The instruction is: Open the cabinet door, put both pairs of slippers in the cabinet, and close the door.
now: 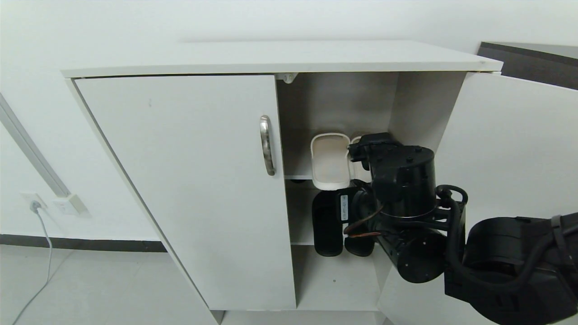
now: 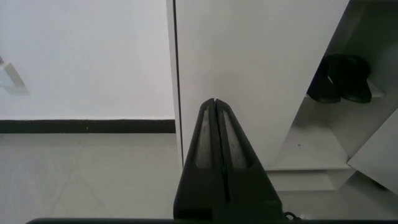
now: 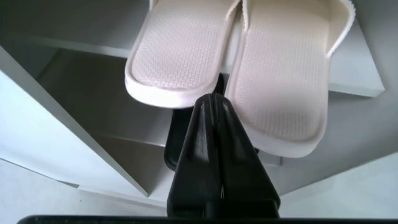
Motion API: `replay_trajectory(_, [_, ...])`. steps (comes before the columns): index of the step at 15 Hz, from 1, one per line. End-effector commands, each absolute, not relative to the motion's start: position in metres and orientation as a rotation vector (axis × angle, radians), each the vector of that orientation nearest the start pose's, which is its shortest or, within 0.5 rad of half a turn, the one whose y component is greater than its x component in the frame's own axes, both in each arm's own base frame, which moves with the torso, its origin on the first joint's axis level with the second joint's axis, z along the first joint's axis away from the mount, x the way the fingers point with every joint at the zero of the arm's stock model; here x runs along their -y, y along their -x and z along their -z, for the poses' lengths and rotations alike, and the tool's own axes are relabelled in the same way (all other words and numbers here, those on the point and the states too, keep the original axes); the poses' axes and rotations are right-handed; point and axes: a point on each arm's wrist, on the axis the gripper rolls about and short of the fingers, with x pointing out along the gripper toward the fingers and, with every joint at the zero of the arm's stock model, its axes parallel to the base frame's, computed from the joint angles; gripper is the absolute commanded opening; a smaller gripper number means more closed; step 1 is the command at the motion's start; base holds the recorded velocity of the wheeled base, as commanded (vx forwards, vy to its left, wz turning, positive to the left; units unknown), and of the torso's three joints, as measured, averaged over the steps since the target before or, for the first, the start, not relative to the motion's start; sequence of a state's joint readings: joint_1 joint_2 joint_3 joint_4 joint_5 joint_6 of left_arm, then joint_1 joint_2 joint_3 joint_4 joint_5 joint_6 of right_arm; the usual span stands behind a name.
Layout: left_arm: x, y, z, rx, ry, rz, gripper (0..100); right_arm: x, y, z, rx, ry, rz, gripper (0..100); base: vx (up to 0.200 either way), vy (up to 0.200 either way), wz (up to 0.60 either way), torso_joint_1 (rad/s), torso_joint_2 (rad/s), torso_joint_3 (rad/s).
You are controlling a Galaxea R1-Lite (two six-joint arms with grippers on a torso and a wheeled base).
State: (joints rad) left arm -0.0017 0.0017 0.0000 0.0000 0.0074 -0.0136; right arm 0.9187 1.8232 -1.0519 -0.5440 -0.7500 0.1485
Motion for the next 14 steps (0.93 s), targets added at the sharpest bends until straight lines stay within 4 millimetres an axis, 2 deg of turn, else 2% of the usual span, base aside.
replay_trajectory(1, [-0.0002,0.0226,-0.0757,-0.001,0.014,-0.006,0,-0.2682,-0.224,-0.1973,-0.172,0.028,-0.155,0,0.0,0.0,0.0,0.0,0.0,0.0])
replay_trajectory(6, [-0.0002,0.0227,-0.0755,-0.001,0.014,-0.006,0,-0.2685,-0.225,-0.1943,-0.178,0.035,-0.152,0,0.0,0.0,0.0,0.0,0.0,0.0])
replay_trajectory(14, [-0.0002,0.0227,-0.0755,-0.001,0.014,-0.006,0,-0.267,-0.2245,-0.1915,-0.185,0.043,-0.15,0,-0.2,0.0,0.0,0.002,0.01,0.002])
